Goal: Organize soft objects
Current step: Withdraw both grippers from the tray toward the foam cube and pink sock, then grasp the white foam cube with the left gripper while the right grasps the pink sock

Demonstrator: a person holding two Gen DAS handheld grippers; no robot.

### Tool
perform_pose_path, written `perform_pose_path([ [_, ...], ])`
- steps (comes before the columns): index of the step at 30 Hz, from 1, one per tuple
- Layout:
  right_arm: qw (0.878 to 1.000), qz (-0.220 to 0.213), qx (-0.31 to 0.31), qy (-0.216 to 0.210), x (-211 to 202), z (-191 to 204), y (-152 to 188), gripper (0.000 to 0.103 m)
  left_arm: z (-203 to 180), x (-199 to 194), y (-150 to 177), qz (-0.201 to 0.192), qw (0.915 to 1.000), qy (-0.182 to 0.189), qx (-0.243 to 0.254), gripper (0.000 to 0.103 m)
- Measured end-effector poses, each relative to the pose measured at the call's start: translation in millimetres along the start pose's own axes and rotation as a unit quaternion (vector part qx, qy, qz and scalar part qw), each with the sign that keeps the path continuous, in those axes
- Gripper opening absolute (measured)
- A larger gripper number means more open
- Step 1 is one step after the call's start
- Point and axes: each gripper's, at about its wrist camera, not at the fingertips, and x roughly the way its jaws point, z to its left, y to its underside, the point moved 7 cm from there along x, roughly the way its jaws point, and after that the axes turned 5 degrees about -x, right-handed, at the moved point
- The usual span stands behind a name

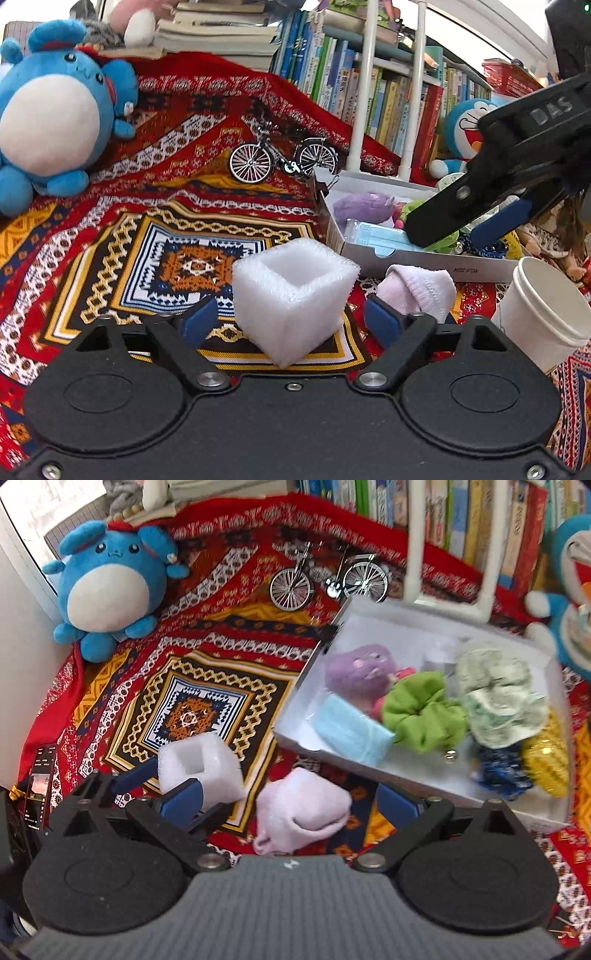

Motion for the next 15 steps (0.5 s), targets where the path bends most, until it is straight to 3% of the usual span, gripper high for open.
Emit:
perform_pose_path([
  [3,1.0,0.013,0.003,0.0,10,3,1,0.103,5,3,2,0.009,0.9997,0.001,-0.021,0.057],
  [15,0.999,0.045,0.01,0.012,34,8,5,0.102,13,-6,6,0.004,0.9995,-0.003,-0.03,0.052],
])
